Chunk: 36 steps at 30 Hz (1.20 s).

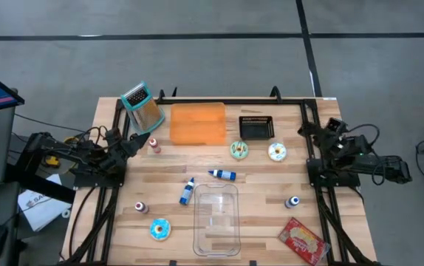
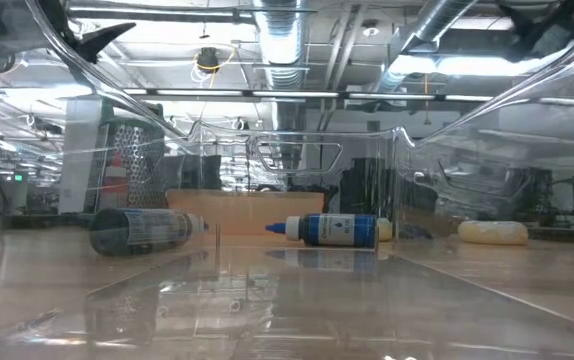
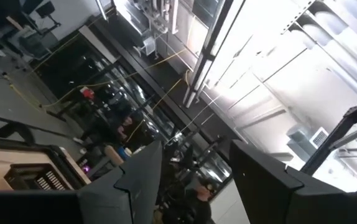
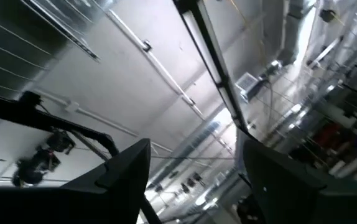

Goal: Pick & Place Food Item
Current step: Put the white doughnut into the black bin

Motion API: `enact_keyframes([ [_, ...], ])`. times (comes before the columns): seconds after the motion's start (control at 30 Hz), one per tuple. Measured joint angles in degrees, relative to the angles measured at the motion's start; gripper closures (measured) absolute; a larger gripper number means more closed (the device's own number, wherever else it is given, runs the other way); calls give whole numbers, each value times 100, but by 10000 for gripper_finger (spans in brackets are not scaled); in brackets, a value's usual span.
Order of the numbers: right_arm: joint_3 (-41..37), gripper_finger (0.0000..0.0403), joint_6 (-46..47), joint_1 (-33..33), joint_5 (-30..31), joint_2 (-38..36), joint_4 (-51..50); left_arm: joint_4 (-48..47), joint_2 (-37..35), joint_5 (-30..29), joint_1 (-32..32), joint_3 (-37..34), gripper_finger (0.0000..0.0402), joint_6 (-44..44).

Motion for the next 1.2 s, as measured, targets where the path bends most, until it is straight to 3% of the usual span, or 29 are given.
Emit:
enact_keyframes([
  [0.3,9,154,261,2,194,0,-351,-33,0,-161,0,0,215,22],
  [0.47,161,154,887,37,437,46,-903,-75,2,-301,0,1,215,-40],
  [0.6,966,154,1257,231,527,567,-2459,-35,2,-301,0,0,215,-86],
  [0.77,2413,154,1073,479,536,1981,-3770,48,2,-314,0,0,215,-125],
  [0.83,3200,154,943,479,552,2553,-4902,51,2,-440,0,0,215,-116],
  [1.03,5770,154,865,455,1272,4506,-9691,50,2,-977,0,1,215,22],
  [1.2,6596,154,1451,243,1634,5810,-12390,48,2,-1050,0,1,215,38],
])
